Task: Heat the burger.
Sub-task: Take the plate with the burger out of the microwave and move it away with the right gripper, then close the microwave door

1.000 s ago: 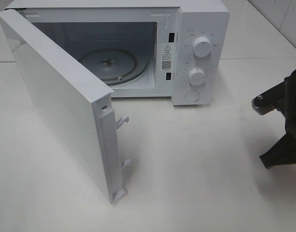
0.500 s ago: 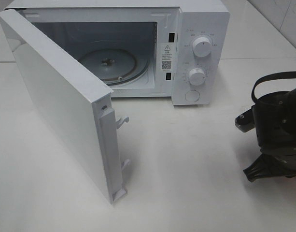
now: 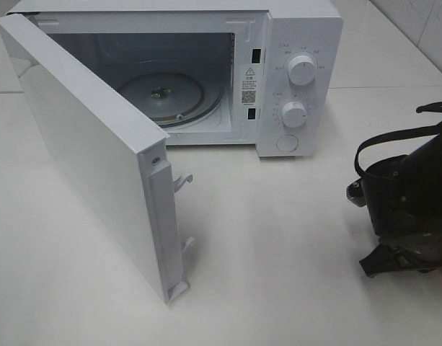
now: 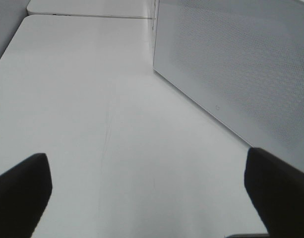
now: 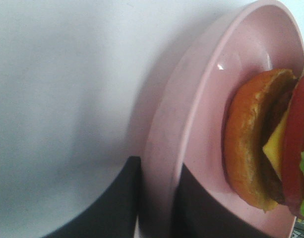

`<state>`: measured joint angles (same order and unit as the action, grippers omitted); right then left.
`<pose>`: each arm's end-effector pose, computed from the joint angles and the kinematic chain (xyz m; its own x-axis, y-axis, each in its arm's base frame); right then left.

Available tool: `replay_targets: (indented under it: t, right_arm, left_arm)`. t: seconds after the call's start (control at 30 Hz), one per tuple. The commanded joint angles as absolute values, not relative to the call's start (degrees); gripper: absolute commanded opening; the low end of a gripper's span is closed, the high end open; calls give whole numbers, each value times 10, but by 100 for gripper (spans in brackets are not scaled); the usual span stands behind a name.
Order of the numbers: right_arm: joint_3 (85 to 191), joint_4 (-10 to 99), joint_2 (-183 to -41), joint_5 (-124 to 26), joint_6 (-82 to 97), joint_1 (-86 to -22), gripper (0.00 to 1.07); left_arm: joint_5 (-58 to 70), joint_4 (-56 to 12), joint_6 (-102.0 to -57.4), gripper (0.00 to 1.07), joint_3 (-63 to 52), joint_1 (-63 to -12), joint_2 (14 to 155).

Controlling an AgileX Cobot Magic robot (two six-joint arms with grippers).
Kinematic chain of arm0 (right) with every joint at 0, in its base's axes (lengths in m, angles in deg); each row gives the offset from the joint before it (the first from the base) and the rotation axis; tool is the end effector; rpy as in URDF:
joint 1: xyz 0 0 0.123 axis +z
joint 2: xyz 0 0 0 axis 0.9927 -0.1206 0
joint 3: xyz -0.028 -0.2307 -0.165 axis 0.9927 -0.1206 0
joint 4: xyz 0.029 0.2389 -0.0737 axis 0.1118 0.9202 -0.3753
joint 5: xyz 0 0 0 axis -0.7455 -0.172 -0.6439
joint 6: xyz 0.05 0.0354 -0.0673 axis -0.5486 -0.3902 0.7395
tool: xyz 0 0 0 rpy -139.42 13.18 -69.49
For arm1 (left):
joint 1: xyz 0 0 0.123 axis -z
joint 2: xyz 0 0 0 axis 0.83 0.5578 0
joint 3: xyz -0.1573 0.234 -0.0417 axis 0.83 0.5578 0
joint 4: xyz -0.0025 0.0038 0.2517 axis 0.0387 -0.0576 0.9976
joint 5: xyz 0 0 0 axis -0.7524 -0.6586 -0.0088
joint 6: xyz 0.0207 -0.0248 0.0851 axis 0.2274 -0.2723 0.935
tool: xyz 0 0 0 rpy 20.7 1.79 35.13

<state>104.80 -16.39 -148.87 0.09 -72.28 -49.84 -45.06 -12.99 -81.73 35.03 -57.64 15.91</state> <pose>0.2247 0.0793 0.0931 -0.9491 -0.2370 -0.2075 -0.0720 0.8045 -0.5896 -0.0088 -0.0082 0.2816 -0.4496 -0.0278 -0.8928 0.0440 0.9976 -0.0532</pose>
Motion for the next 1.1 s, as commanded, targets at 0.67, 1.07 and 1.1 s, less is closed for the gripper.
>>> replay_targets:
  t: [0.67,1.07,1.1]
  right_arm:
    - [1051,77,-1253,-72,-431,-500,49]
    - [1051,314,-1125,-72,-142,-500,70]
    - [1051,345,-1104,-72,-103,-500,76]
  left_arm:
    - [-444,-132,-817,98,353,-578,156]
    - [-444,-132,-817,98,353,-578,156]
    - [-444,-132,-817,98,353,-578,156]
